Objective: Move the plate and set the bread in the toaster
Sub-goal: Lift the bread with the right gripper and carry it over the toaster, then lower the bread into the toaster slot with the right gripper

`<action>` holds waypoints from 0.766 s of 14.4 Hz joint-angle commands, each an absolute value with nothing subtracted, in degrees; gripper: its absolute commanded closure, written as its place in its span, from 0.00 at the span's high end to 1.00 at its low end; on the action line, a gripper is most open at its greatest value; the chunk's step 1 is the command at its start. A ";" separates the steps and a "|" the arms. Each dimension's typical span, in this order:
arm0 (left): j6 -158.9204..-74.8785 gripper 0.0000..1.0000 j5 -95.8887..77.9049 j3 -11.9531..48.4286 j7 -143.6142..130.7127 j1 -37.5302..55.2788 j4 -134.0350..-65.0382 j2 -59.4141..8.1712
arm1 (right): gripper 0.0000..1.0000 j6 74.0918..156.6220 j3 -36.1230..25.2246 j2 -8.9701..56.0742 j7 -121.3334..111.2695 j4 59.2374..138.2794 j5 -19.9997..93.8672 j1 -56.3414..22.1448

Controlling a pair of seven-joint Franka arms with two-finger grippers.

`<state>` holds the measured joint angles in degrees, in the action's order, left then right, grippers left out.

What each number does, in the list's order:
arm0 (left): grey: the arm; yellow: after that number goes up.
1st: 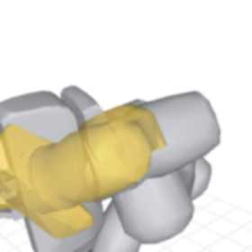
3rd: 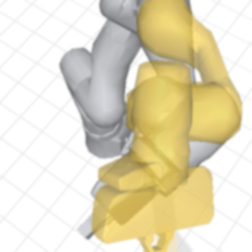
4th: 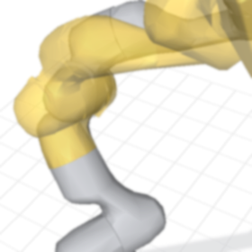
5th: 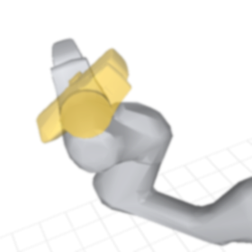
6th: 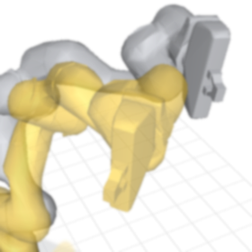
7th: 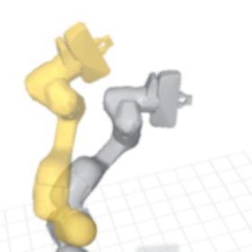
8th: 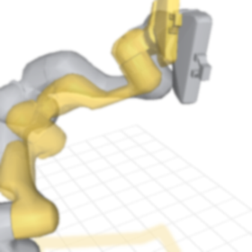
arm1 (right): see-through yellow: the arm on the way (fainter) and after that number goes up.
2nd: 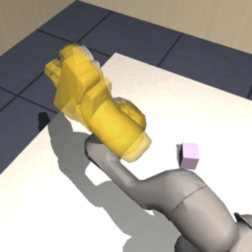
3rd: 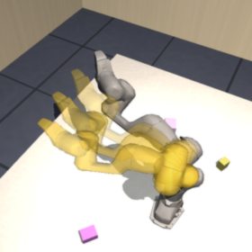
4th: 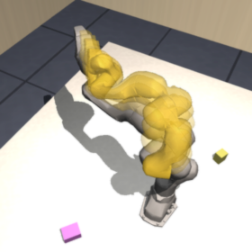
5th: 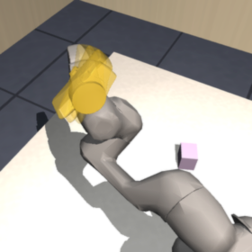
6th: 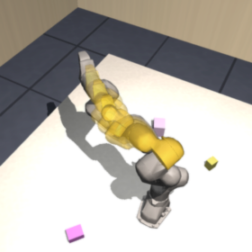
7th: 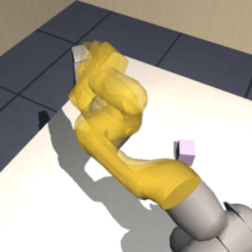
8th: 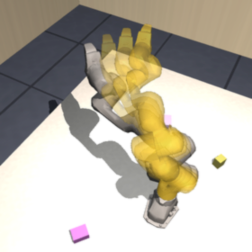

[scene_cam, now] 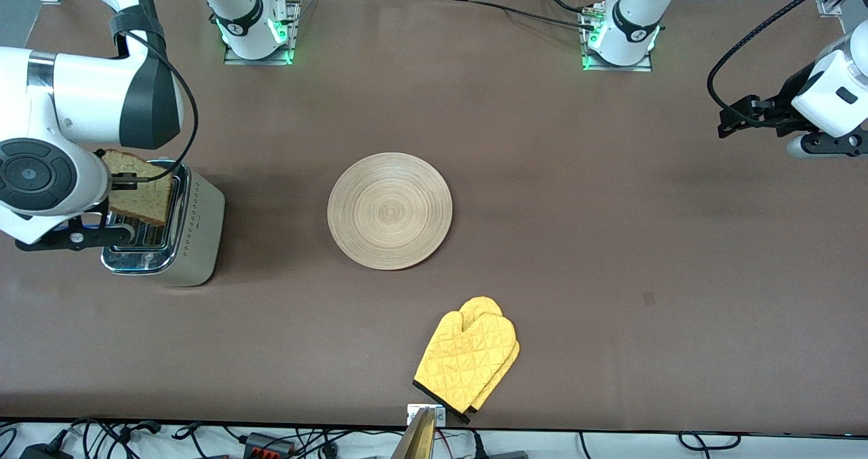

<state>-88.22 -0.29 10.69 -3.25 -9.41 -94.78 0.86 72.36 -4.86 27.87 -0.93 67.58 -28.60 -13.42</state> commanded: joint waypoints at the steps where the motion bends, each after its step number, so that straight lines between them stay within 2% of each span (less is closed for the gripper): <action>1: -90.52 1.00 -0.18 10.72 -3.69 -9.58 -94.92 1.23 | 0.00 71.80 -5.36 29.87 -0.53 67.76 -33.99 -14.85; 6: -90.53 1.00 -0.44 10.90 -3.78 -9.49 -94.92 1.32 | 0.00 72.68 -5.36 33.48 -0.35 68.12 -37.09 -16.17; 11: -90.09 1.00 -0.44 10.99 -3.78 -9.23 -94.83 1.23 | 0.00 74.27 -5.27 33.49 0.61 69.78 -40.16 -16.96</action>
<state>-90.18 -0.29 10.76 -3.34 -9.36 -94.78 0.86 73.96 -4.98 34.26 -0.43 68.30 -38.26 -16.14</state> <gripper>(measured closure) 0.000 0.947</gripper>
